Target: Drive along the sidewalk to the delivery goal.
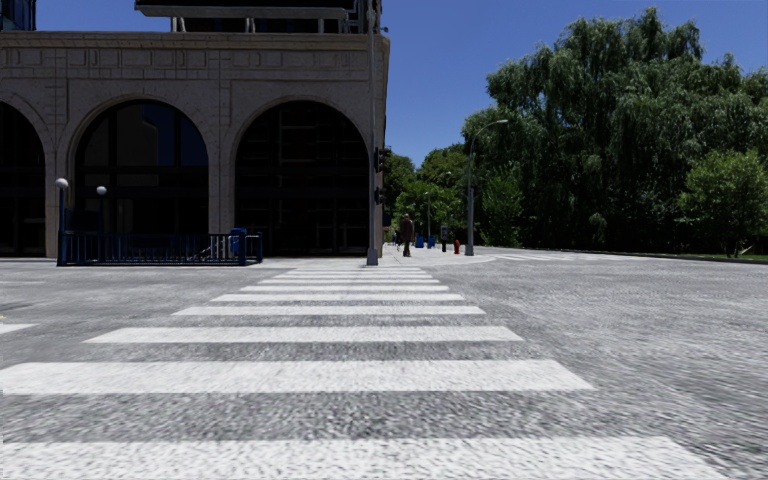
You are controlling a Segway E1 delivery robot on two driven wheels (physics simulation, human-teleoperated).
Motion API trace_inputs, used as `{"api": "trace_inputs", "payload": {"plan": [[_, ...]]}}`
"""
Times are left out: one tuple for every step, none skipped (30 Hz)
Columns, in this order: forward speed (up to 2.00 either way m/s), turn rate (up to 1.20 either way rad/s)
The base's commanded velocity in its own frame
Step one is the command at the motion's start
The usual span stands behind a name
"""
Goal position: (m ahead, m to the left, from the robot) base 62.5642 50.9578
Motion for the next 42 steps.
{"api": "trace_inputs", "payload": {"plan": [[2.00, -0.01], [2.00, -0.01], [2.00, -0.01], [2.00, -0.01], [2.00, -0.01], [2.00, -0.01], [2.00, -0.01], [2.00, -0.01], [2.00, -0.01], [2.00, -0.01], [2.00, -0.01], [2.00, -0.01], [2.00, -0.01], [2.00, -0.01], [2.00, -0.01], [2.00, -0.01], [2.00, -0.01], [2.00, -0.01], [2.00, -0.01], [2.00, -0.01], [2.00, -0.01], [2.00, -0.01], [2.00, -0.01], [2.00, -0.01], [2.00, -0.01], [2.00, -0.01], [2.00, -0.01], [2.00, -0.01], [2.00, -0.01], [2.00, -0.01], [2.00, -0.01], [2.00, -0.01], [2.00, -0.01], [2.00, -0.01], [2.00, -0.01], [2.00, -0.01], [2.00, -0.01], [2.00, -0.01], [2.00, -0.01], [2.00, -0.01], [2.00, -0.01], [2.00, -0.01]]}}
